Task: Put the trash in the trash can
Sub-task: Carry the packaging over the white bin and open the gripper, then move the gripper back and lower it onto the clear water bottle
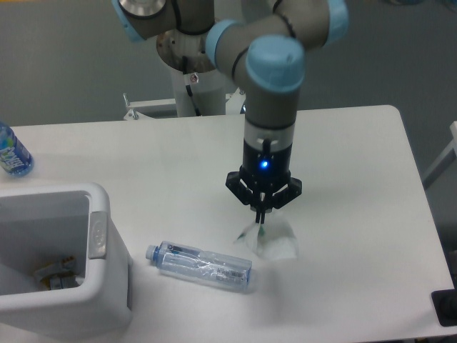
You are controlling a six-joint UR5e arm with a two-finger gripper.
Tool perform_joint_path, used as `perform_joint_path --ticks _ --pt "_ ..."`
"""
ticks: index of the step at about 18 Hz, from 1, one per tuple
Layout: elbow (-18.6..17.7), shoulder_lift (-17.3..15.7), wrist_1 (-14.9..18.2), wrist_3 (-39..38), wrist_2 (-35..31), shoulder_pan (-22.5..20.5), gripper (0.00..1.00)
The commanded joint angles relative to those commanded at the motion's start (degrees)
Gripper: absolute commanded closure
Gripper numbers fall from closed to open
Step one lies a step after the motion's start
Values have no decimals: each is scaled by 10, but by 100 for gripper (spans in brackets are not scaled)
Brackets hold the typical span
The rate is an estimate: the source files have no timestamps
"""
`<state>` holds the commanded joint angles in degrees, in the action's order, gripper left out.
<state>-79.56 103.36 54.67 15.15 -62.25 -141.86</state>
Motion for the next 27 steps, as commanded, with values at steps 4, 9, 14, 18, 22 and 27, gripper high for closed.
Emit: perform_joint_path --ticks 4,9,14,18,22,27 --pt "32 -7 -38 -100 16 47 100" --pt "25 -18 -64 -149 17 129 100" --pt "10 -22 -64 -167 17 200 80" --pt "10 -21 -65 -160 16 207 10" --pt "10 -22 -64 -167 16 207 0" --pt "-5 -18 -61 -248 12 158 0"
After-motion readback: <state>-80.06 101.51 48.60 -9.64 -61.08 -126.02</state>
